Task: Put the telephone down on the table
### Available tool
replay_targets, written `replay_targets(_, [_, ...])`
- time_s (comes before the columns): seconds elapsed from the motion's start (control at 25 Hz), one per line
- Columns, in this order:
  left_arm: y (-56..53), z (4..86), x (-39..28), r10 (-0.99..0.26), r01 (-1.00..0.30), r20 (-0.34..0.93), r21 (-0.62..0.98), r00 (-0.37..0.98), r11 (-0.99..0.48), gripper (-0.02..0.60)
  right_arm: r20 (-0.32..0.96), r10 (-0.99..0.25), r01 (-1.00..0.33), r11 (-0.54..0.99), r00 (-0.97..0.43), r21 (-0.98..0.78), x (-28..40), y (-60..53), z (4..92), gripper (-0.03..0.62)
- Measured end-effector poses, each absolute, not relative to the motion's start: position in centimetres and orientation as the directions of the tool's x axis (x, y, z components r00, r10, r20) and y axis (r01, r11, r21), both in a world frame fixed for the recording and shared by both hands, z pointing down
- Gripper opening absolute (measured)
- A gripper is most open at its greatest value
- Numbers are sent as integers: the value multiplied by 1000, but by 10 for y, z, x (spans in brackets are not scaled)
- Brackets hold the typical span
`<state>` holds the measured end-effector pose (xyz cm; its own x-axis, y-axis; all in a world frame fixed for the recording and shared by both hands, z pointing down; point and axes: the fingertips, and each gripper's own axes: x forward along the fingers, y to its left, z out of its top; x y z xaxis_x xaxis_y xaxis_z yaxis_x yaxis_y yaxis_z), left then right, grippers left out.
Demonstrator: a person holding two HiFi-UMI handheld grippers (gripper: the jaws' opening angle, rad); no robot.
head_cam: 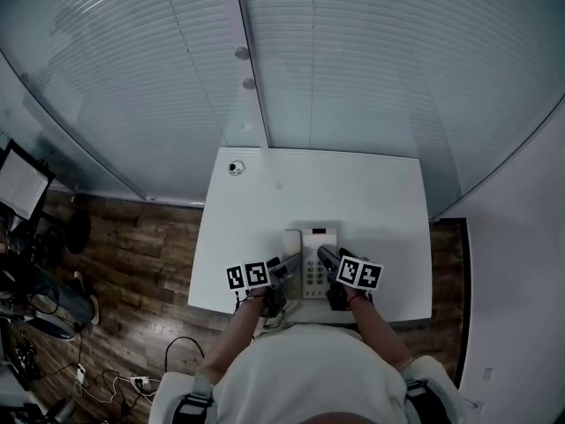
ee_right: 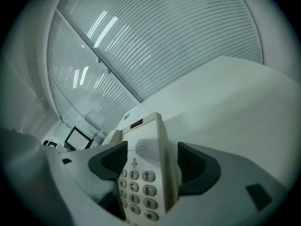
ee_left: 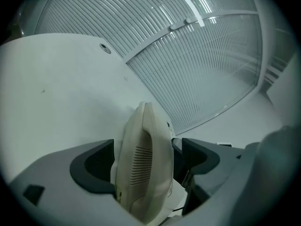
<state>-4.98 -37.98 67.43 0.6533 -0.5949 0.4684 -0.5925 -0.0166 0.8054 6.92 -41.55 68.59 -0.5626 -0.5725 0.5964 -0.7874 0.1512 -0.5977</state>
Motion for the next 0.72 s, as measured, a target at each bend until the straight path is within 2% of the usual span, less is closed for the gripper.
replay_targets(0.44, [-349, 638, -55, -629, -623, 431, 775, 647, -110, 443, 550, -644, -809, 196, -532, -554, 65, -377, 649, 335])
replay_targets(0.56, [-338, 629, -57, -634, -625, 422, 771, 648, -125, 437, 539, -663, -819, 206, -519, -536, 62, -364, 639, 251])
replay_targets(0.6, [-335, 626, -59, -637, -629, 423, 766, 644, -128, 416, 536, -669, -821, 206, -515, -533, 60, -360, 637, 223])
replay_targets(0.68, [-327, 625, -63, -645, -646, 433, 752, 630, -126, 299, 525, -678, -819, 207, -515, -536, 56, -351, 633, 194])
replay_targets(0.72, [-323, 626, -65, -648, -654, 438, 746, 623, -125, 265, 519, -681, -816, 207, -517, -540, 54, -346, 633, 186])
